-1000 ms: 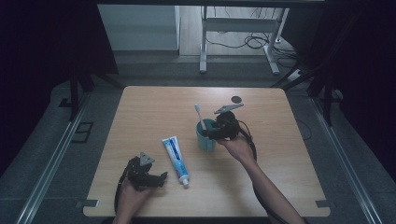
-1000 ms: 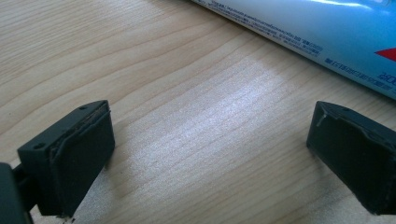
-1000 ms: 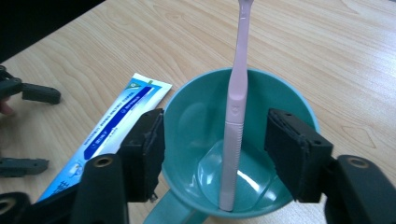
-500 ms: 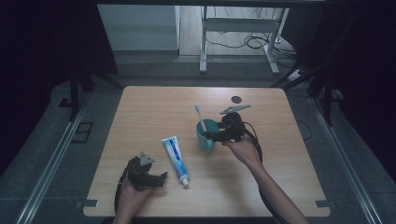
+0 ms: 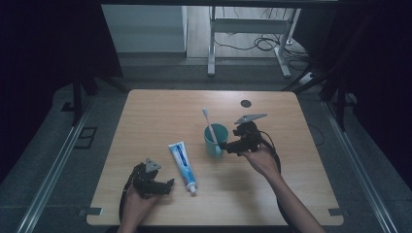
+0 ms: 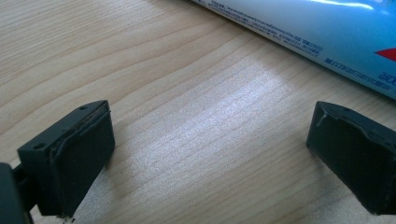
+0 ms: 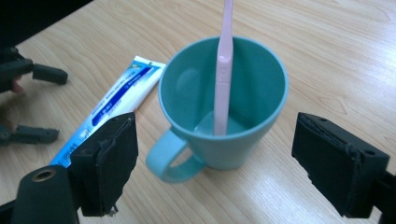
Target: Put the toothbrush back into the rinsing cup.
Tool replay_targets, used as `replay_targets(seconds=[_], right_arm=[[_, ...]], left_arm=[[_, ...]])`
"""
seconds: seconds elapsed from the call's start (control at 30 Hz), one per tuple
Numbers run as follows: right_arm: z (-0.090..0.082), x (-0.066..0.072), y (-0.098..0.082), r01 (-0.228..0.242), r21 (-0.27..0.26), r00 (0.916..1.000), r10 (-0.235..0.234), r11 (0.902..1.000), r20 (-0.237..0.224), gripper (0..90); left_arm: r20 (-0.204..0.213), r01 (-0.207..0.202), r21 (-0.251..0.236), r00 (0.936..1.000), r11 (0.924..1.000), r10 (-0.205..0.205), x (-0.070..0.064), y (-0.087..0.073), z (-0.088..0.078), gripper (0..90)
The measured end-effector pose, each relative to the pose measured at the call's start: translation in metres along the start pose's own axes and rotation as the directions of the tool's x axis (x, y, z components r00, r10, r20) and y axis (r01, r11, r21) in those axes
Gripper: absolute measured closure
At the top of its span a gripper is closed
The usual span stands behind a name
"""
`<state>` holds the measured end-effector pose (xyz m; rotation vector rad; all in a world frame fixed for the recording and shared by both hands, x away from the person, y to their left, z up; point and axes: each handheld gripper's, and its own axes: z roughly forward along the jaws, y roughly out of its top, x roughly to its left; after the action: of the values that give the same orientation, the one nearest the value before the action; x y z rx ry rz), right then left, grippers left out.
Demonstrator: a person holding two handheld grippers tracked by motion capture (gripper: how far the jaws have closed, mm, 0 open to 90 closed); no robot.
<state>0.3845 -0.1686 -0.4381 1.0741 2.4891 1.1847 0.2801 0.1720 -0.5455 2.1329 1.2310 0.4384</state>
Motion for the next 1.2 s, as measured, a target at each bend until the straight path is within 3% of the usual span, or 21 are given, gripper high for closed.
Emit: replay_targets(seconds=[0.47,1.2], right_arm=[[-0.014,-0.002,-0.022,0.064,0.037,0.9967,-0.065,0.9973,0.047,11.0],[-0.032,-0.009,-0.064,0.08,0.068,0.993,-0.085,0.9945,0.082,8.4]], left_arm=[[0.0,-0.004,0.0,1.0,1.0,0.004,0.0,0.0,0.0,1.1],[0.0,0.007,-0.002,1.0,1.0,-0.007,-0.001,0.0,0.0,1.1]])
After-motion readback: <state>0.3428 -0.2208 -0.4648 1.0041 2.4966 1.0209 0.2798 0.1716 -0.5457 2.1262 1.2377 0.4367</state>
